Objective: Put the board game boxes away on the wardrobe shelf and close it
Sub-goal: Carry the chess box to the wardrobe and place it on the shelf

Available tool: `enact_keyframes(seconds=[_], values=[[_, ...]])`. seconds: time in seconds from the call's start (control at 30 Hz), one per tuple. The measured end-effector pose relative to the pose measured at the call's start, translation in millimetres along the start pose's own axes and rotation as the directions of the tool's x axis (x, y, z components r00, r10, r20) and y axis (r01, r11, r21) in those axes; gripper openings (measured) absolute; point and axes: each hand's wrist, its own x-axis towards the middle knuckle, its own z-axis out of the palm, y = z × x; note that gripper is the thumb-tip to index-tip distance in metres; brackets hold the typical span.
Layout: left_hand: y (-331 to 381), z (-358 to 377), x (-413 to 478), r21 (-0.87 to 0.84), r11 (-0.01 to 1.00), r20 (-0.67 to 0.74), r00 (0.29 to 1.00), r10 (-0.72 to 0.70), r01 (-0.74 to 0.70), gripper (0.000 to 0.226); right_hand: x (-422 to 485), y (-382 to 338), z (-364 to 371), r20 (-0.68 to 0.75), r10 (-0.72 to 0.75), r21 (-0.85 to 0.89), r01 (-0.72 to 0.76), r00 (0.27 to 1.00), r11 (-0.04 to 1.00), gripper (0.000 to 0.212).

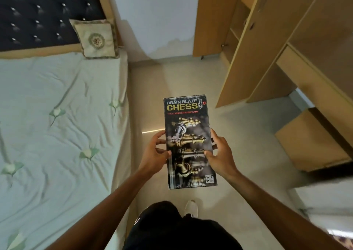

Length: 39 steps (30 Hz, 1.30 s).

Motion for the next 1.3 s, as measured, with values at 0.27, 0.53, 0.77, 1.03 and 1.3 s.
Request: enact_keyframes(seconds=[0.27,0.53,0.77,1.03,1.3], values=[[71,-15,190,0.088,0.993,-0.06,0.994,0.09,-0.084,0.083,210,-29,-5,0.035,-0.028,0.011,0.028,0.999,1.0,0.075],[147,-64,397,0.063,0.997,0.03,0.999,0.044,-0.046,0.085,420,-72,12,0.005,0.011,-0.033,-0.011,1.0,0.999,0.075],[213,-89,578,0.088,0.994,0.085,0.995,0.057,-0.065,0.085,596,-99,16,-0.064,0.025,-0.009,-0.026,0.998,1.0,0.074],[279,-93,797,0.218,0.969,0.098,0.99,0.098,-0.118,0.076,806,-112,4,-0.111,-0.079,-0.044,0.075,0.991,0.996,0.071],[373,-62,985,0.216,0.958,0.206,0.968,0.143,-0.188,0.073,984,-120,-45,-0.232,-0.036,-0.002,0.037,0.972,0.999,0.061]])
